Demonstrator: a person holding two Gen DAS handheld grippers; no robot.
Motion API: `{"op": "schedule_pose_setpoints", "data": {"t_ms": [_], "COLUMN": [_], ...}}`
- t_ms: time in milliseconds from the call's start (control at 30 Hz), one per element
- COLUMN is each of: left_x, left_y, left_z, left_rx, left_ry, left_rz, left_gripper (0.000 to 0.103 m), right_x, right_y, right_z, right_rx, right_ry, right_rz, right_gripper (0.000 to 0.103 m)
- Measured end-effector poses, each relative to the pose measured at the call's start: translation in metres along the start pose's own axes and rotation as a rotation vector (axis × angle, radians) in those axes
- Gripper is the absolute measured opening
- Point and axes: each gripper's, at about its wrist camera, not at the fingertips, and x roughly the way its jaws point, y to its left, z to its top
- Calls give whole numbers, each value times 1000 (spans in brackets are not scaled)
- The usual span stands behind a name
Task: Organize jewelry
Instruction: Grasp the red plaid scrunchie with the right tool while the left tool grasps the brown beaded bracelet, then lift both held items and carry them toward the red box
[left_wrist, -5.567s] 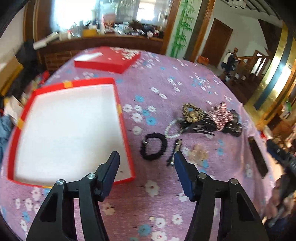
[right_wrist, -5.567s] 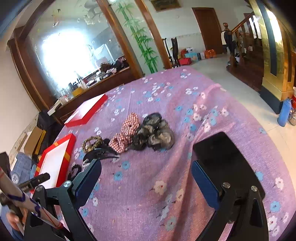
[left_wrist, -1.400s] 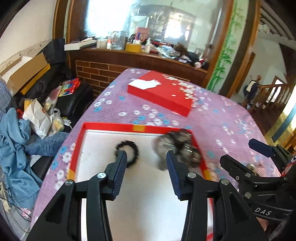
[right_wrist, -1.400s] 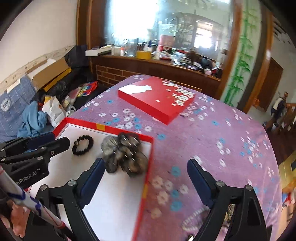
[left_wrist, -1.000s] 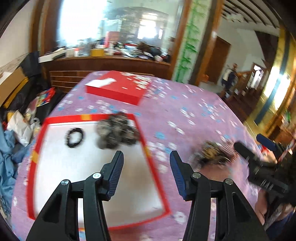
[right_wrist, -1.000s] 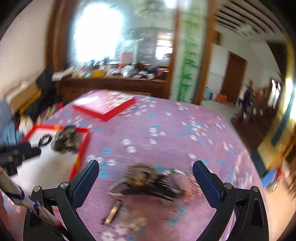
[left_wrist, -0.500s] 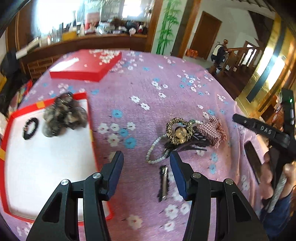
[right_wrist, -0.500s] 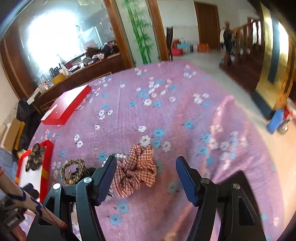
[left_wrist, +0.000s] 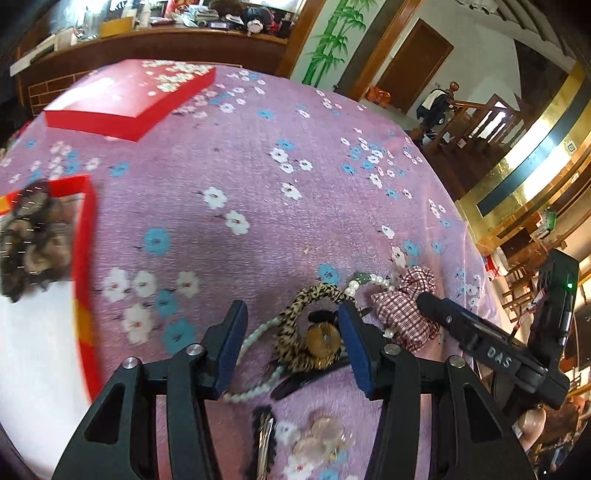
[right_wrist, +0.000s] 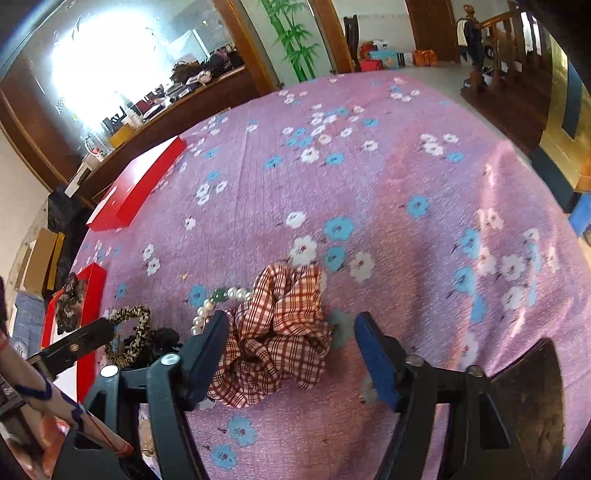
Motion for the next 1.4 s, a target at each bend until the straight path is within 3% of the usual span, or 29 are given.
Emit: {"op": "schedule_pose_setpoints", "data": {"t_ms": [33,100,133,167,200,267,500,800,1267,1400], "left_x": [4,8,8,7,5,1,-29,-59,-56,-54], "left_y": [2,4,4,3,3,1,-6,-11,-11,-12], "left_z": [0,-2,-2,-2,-3,-4,-4,-4,-5,-6], "left_rx": [-1,-5,0,8,12,25,56,72,99,106], "left_ry": [4,0,-7,-15,-23,-39,-130,-231,-289,-292], "left_rz": [-2,-23,-33,-38,-44,-65,-145,-221,-45,-27], "left_gripper": [29,22,17,10,8,8,7,7,7,7], "right_x": [1,4,4,5,10,9,-30,-45,-46,-47], "right_y": [1,3,5,6,7,7,10,16,33,38], "right_z": [-1,-1,-3,-3,-4,-6,-5,-3,-7,-11], "right_rx": [-3,-13,-16,-21,-32,-24,-25,-40,-101,-117], "right_ry": [7,11,12,18,44,41,-139,-191,-194,-191], "right_rz": [5,8,-5,-18,-24,-27,-30,20,53,67], "right_gripper": [78,71,60,24,12,10,9,9,9,9]}}
